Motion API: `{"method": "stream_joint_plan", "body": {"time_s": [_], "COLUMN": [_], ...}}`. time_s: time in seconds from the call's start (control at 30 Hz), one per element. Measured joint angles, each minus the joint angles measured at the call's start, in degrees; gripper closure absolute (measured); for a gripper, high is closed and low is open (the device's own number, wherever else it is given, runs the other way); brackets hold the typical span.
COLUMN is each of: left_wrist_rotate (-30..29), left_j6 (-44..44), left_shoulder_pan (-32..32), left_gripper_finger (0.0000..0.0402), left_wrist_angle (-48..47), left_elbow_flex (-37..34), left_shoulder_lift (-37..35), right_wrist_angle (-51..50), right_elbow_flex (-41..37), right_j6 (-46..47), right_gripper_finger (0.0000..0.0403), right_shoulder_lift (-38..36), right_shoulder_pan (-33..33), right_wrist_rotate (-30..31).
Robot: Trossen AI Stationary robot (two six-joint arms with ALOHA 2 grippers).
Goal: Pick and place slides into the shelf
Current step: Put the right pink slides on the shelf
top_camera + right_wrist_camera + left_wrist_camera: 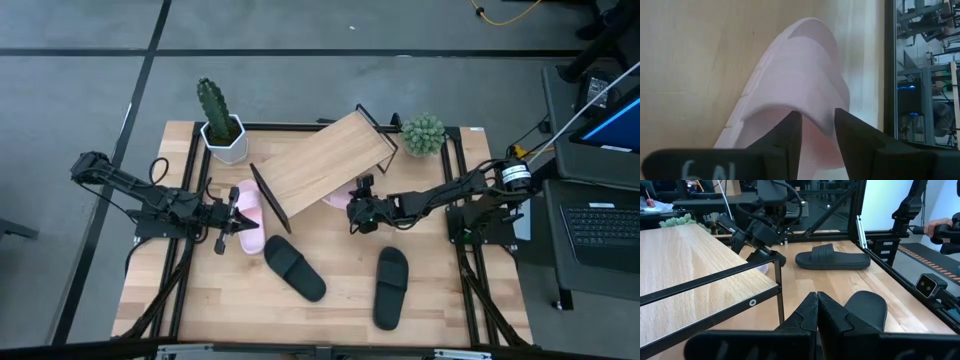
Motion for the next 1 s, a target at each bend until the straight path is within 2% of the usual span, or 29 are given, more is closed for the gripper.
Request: {"method": "stream_joint_plan", "body": {"time_s": [0.7,0.83,1.0], "left_wrist_rotate": [0.00,0.02,0.01], "left_j6": [0.00,0.00,0.00], "left_shoulder_pan": [0.00,0.00,0.00], "left_gripper_finger": [0.0401,0.0401,0.0401], "left_wrist_angle": [-1.30,-1.28,-1.25], "left_elbow_flex": [0.00,0.00,0.00], "left_shoulder_lift": [0.01,0.00,0.00], "right_wrist_angle": [0.31,0.31,0.33], "right_elbow_flex": [0.00,0.00,0.00], "right_j6": [0.22,0.22,0.22], "right_gripper_finger": [0.0290,0.0318,0.0373], "right_shoulder_lift": [0.00,0.00,0.00], "right_shoulder_pan": [0.00,0.00,0.00], "right_wrist_rotate": [-0.15,-0.20,-0.15]}}
